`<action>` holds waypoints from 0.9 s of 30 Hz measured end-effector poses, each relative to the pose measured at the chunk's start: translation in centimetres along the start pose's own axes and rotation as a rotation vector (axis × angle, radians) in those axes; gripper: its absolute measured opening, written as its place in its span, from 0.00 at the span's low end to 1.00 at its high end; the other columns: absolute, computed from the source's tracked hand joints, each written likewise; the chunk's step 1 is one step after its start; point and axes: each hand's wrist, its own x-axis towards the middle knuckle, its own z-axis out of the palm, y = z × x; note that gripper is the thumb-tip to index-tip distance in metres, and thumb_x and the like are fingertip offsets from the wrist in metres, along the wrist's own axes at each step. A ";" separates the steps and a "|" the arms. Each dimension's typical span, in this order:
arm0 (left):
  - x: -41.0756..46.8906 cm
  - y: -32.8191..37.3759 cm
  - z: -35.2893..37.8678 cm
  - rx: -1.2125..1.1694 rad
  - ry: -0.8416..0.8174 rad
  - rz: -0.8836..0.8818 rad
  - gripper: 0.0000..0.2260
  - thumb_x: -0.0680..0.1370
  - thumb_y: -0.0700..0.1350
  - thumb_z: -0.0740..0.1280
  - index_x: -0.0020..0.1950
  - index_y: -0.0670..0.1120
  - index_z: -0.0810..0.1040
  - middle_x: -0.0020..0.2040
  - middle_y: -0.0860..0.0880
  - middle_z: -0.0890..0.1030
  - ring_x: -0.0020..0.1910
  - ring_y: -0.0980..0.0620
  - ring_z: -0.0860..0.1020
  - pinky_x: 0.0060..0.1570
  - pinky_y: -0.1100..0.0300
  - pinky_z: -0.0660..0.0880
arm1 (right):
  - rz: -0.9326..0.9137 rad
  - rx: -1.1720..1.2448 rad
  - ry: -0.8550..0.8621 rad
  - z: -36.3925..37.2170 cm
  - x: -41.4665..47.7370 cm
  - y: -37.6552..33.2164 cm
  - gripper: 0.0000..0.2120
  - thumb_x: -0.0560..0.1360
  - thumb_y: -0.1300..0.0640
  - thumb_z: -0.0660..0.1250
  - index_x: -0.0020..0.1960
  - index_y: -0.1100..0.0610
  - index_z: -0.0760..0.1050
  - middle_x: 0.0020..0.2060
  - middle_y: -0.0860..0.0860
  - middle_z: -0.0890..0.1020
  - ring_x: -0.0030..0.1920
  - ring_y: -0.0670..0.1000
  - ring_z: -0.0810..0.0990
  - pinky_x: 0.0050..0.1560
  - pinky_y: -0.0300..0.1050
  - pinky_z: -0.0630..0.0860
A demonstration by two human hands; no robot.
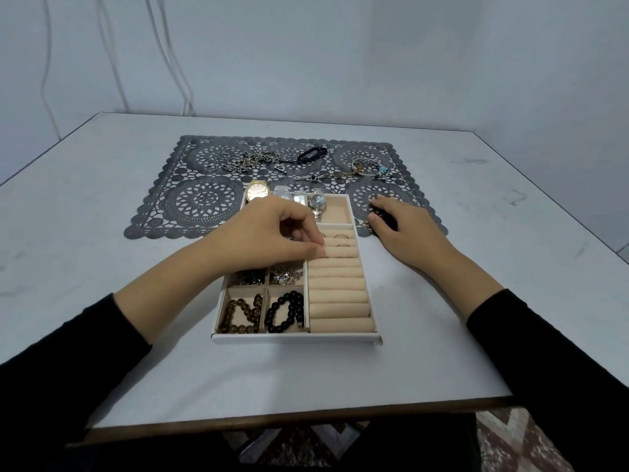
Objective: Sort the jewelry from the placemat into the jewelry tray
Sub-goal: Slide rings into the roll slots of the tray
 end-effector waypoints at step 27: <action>6.3 -13.0 -9.6 0.420 0.441 -0.246 0.16 0.82 0.48 0.61 0.68 0.47 0.75 0.68 0.45 0.74 0.66 0.45 0.72 0.65 0.50 0.67 | 0.088 0.018 0.230 0.6 11.3 2.3 0.14 0.79 0.57 0.61 0.62 0.59 0.77 0.58 0.55 0.80 0.60 0.53 0.75 0.52 0.33 0.60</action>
